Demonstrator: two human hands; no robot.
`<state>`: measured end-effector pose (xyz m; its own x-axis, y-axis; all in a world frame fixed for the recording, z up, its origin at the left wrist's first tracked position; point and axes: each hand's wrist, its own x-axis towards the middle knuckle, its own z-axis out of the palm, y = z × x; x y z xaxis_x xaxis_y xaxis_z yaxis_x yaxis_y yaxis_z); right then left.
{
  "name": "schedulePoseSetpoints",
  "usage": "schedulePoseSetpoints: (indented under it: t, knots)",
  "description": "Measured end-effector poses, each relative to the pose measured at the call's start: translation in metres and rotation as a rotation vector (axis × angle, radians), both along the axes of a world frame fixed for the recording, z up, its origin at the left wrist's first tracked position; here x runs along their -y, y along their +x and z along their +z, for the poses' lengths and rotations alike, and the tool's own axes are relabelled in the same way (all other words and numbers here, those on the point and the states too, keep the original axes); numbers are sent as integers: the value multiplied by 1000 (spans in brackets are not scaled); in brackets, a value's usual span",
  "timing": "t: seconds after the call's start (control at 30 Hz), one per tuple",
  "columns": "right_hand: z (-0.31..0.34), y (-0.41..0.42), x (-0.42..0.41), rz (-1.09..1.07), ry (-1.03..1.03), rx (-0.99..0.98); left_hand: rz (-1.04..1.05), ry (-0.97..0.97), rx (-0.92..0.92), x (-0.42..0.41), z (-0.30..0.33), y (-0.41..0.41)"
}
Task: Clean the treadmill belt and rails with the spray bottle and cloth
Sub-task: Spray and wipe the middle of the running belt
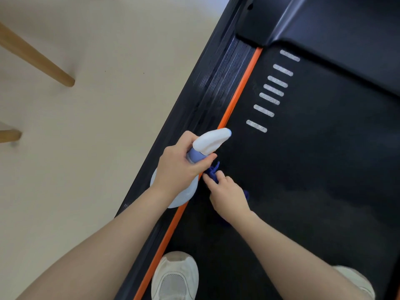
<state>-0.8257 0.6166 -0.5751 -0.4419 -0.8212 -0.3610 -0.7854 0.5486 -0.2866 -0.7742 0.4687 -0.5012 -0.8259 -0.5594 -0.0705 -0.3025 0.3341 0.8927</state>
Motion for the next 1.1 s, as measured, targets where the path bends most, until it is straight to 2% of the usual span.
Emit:
schedulePoseSetpoints:
  t: [0.07, 0.1, 0.17, 0.23, 0.3, 0.4, 0.43, 0.47, 0.53, 0.63, 0.7, 0.77, 0.83, 0.87, 1.0, 1.1]
  knots:
    - [1, -22, -2, 111, -70, -76, -13, -14, 10, -1, 0, 0]
    - [-2, -36, -1, 54, -87, -152, -3, -8, 13, -1, 0, 1]
    - [-11, -64, 2, -192, -82, -278, 10, -7, 22, -2, -1, 0]
    - [-11, -65, 12, -359, -3, -209, 5, -13, 27, -2, -2, -1]
    - [-5, -40, 13, -292, 7, -87, -3, -19, 29, -2, -3, -3]
    - [4, -6, -6, 95, -24, 42, -18, -43, 43, 0, -4, -8]
    - [2, -12, -13, 176, -31, 9, -17, -48, 51, 0, -5, -9]
    - [-4, -26, -17, 176, -75, -79, -10, -45, 58, 0, -4, -10]
    - [-14, -52, -21, -2, -157, -251, 13, -32, 75, -1, -5, -12]
    - [-18, -40, -15, -276, -144, -294, 9, -26, 103, -2, -5, -14]
    - [-18, -6, -19, -230, -125, -215, -21, -23, 126, -3, -5, -15]
    - [-15, 19, -35, -57, -103, -173, -44, -24, 149, -2, -4, -18]
    - [-14, 8, -47, 81, -116, -220, -38, -22, 155, -2, -3, -19]
    - [-17, -8, -49, 76, -124, -280, -18, -16, 152, -2, -3, -19]
    - [-24, -67, -45, -304, -155, -408, 27, -20, 155, -2, -5, -20]
    - [-22, -37, -49, -290, -160, -374, -11, -12, 197, -4, -4, -22]
